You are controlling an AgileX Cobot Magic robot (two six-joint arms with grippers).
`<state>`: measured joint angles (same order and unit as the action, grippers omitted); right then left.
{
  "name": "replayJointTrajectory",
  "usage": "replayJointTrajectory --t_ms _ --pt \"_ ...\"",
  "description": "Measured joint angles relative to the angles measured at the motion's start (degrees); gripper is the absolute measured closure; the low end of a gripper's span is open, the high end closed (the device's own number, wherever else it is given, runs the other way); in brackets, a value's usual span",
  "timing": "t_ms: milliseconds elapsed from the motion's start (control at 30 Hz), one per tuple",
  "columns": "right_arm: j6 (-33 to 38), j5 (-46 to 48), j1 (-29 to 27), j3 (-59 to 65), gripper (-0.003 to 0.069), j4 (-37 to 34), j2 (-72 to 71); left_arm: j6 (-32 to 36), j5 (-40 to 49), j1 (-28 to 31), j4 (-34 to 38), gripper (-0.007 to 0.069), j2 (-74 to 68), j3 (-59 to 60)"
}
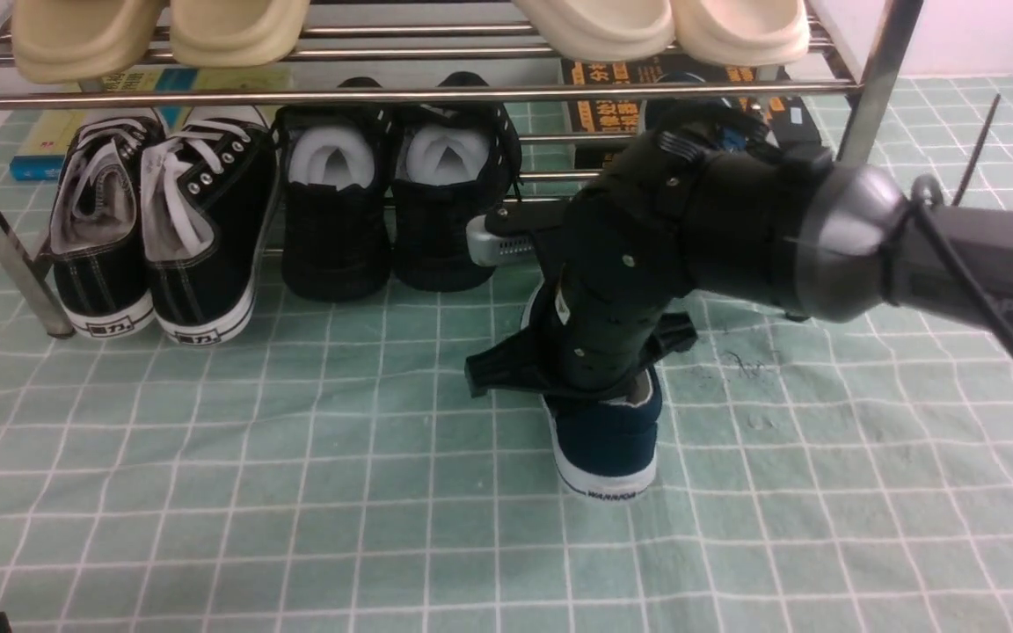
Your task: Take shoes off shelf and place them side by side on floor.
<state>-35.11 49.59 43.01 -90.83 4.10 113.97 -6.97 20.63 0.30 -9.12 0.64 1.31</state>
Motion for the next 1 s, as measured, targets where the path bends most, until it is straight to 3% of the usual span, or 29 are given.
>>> replayJointTrajectory --t_ms 67,133,200,267,467,633,1000 --pt "-0.4 0.2 0.0 0.0 0.0557 -0.9 0.1 0.0 0.0 0.0 0.0 0.0383 0.0 0.0" --pt "-0.3 2.4 -0.1 -1.3 0.0458 -4.1 0.1 0.0 0.0 0.0 0.0 0.0383 0.0 0.0" --pt "0.1 3.7 -0.1 -2.2 0.0425 -4.8 0.1 0.0 0.0 0.0 0.0 0.0383 0.0 0.0" --pt "3.8 11.2 -0.1 -7.5 0.0297 -7.3 0.1 0.0 0.0 0.0 0.0 0.0383 0.0 0.0" --pt "11.6 20.2 -1.0 -19.0 0.0187 -4.1 0.1 0.0 0.0 0.0 0.0 0.0383 0.0 0.0" --pt "13.2 20.6 -6.2 -24.2 0.0181 3.4 0.1 0.0 0.0 0.0 0.0 0.0383 0.0 0.0" --pt "13.4 8.2 -16.4 -24.4 0.0244 5.1 5.8 0.0 0.0 0.0 0.0 0.0383 0.0 0.0"
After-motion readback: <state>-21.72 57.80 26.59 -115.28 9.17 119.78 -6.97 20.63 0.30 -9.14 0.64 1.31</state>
